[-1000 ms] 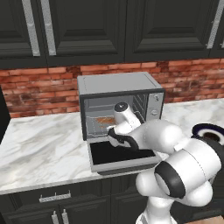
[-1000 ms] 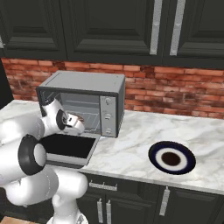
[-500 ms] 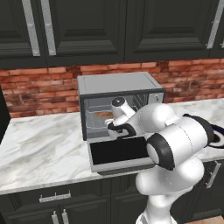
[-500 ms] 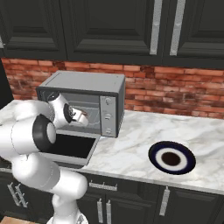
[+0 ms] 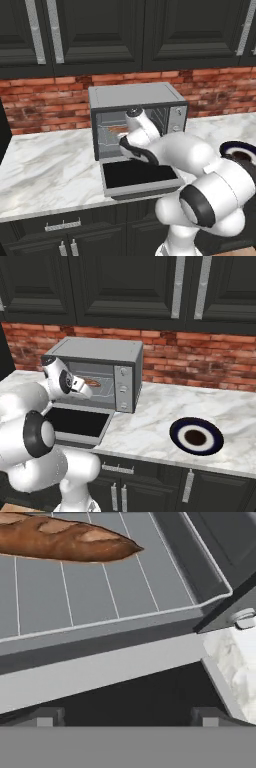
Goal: Pull the toaster oven rack outwards. Pick up the baguette from the plate and place it on the toaster oven rack. Close the toaster oven door fully and set the temperature to the lowest setting.
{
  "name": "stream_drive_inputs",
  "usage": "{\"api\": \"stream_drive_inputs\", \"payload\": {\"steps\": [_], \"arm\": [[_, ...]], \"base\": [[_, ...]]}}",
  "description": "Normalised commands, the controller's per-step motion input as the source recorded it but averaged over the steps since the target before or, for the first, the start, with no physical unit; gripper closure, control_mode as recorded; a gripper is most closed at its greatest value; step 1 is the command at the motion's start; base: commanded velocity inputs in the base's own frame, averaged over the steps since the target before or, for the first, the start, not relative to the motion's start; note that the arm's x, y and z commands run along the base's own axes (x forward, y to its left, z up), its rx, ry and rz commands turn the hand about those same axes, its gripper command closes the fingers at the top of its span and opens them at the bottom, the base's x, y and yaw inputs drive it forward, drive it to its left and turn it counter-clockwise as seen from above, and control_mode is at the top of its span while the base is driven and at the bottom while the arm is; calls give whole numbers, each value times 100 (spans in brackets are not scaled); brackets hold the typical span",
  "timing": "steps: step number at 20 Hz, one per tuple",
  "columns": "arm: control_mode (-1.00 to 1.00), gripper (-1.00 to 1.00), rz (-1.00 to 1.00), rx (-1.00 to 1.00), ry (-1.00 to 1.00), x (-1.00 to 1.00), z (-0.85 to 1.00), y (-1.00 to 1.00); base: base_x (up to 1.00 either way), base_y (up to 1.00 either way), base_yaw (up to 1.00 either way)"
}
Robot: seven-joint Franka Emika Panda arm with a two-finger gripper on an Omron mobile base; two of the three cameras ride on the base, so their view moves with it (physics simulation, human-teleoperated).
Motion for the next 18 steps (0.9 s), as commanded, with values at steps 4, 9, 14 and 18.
{"api": "stream_drive_inputs", "payload": {"steps": [4, 9, 14, 18], "arm": [[-100, -100, 5, 1, 0, -100, 79, 29], [-100, -100, 32, -7, 7, -92, 45, 61], [-100, -100, 47, -20, 17, -68, 11, 76], [-100, -100, 42, -27, 10, -75, 0, 53]], "base": [[0, 0, 0], [0, 0, 0], [0, 0, 0], [0, 0, 0]]}}
